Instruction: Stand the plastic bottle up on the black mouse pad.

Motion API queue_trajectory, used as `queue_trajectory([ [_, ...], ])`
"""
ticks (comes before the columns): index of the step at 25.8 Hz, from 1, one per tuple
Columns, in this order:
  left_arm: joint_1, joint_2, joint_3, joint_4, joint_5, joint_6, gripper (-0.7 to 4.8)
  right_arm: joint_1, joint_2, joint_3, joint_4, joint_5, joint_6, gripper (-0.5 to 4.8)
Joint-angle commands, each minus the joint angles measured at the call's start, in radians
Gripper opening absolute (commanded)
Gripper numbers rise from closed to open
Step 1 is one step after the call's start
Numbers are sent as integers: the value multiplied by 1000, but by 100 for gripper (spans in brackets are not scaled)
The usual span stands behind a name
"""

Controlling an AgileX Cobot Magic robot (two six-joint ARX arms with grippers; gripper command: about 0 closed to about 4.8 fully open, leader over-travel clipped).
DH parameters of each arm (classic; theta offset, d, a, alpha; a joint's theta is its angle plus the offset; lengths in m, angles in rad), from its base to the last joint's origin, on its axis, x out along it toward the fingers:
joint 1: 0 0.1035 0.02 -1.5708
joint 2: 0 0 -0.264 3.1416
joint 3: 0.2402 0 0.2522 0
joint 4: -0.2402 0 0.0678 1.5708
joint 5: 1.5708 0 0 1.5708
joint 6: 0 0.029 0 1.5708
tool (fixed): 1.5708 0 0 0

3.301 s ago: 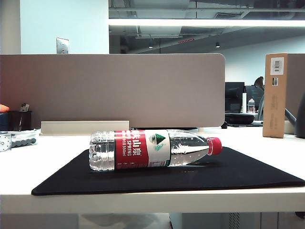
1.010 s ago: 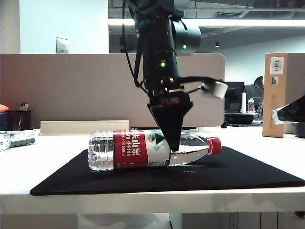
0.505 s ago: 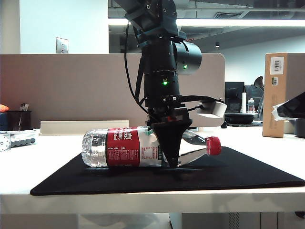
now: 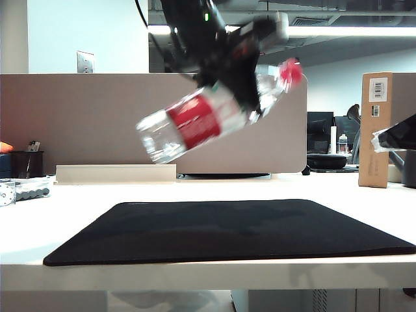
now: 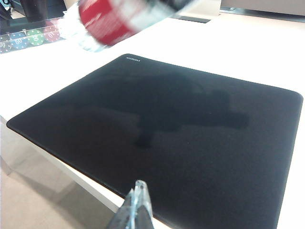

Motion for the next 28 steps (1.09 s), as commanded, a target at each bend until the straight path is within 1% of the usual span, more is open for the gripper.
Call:
queue_trajectory([
  [1,29,-46,6,137,187,-85,-6,0,-7,-5,16,0,3,-1],
  [2,34,-47,5,173,238,-92,-6,-6,-14,-5,16,-1,3,-1],
  [3,36,-47,3,192,254,-100,-6,-10,-19,-5,16,0,3,-1],
  [4,42,-47,-15,245,274,-122,-6,-19,-26,-5,16,0,3,-1],
  [6,42,-47,-46,317,335,-136,-6,-31,-31,-5,16,0,3,-1],
  [7,43,-47,-70,378,370,-154,-6,-37,-34,-5,16,0,3,-1],
  [8,43,-47,-123,518,412,-190,-6,-47,-37,-5,17,0,3,-1],
  [9,43,-47,-174,655,412,-240,-6,-57,-37,-5,16,0,3,-1],
  [11,42,-47,-247,850,412,-325,-6,-67,-38,-5,16,0,3,-1],
  [12,42,-47,-294,982,412,-393,-6,-72,-39,-5,16,0,3,-1],
  [14,43,-47,-378,1222,392,-504,-6,-82,-45,-5,16,0,3,-1],
  [15,42,-47,-434,1376,350,-573,-6,-86,-52,-5,16,0,3,-1],
  [17,42,-47,-531,1626,266,-667,-6,-92,-63,-5,16,0,3,-1],
  [20,35,-45,-650,1876,151,-747,-6,-105,-71,-5,16,0,3,-1],
  [23,18,-45,-757,2009,93,-763,-6,-122,-72,-5,16,0,3,-1],
  [26,-1,-45,-818,2026,56,-755,-6,-134,-72,-5,16,0,3,-1],
  [28,-13,-41,-839,2025,55,-742,-6,-139,-72,-5,16,0,3,-1],
])
